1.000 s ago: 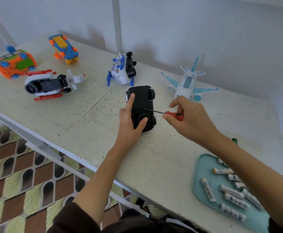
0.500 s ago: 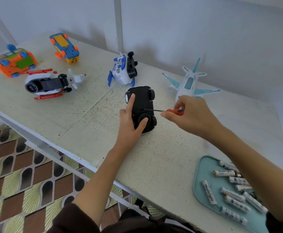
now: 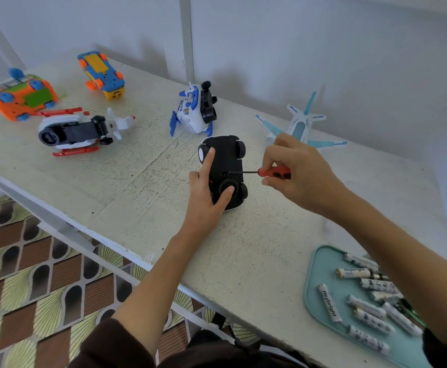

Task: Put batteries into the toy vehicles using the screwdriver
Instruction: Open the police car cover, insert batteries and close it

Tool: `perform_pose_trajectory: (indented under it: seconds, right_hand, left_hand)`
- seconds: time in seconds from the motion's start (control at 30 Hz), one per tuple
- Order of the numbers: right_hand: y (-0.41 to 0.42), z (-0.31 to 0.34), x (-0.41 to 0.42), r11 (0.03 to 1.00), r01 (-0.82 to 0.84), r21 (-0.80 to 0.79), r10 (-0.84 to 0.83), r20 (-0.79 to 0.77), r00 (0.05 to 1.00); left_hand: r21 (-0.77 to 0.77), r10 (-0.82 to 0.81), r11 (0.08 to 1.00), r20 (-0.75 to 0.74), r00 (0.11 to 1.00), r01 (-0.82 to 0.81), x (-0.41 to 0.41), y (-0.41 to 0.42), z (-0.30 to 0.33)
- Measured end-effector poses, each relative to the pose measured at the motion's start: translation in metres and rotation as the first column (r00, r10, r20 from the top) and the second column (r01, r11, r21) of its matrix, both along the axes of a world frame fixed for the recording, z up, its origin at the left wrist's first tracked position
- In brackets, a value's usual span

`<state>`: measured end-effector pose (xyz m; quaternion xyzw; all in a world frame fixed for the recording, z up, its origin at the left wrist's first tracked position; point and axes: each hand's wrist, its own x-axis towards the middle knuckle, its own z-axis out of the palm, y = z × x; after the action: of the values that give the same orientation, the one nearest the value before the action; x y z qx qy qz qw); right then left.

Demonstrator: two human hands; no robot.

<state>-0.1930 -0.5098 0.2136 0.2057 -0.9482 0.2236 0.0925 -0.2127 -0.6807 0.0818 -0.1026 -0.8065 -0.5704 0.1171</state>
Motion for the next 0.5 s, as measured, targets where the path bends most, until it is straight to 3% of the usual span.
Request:
perform_pose_trajectory:
  seconds: [0.1,0.2,0.37,0.43,0.5]
  right_hand:
    - [-0.0024,0.0051,0.0035,0.997,0.072,-0.017,-0.071,0.058,0.996]
    - [-0.0054,0.008,0.0059,0.963,0.145,0.229,-0.177,0.125,0.976]
    - [-0.0025,0.0098,0.0045,0.991,0.083,-0.105,-0.077,0.064,0.995]
    - [-0.0006,0.0085,0.0043,0.99,0.063,-0.128,-0.053,0.077,0.996]
    - [-0.0015,0.0085,0.0059,0.983,0.124,-0.136,-0.097,0.19,0.977]
  left_hand:
    - [0.003,0.003,1.0,-0.008,1.0,-0.003,-0.0001,-0.0001,-0.0013]
    - [0.008,0.005,1.0,0.002,1.0,-0.005,-0.0011,-0.0006,-0.0017]
    - [0.006,0.0,1.0,-0.009,1.0,0.0,-0.0006,-0.0006,-0.0008]
    - [0.012,-0.002,1.0,-0.004,1.0,0.002,-0.0003,-0.0004,-0.0007]
    - [0.036,-0.006,0.999,0.007,1.0,0.006,-0.0008,-0.0007,-0.0012]
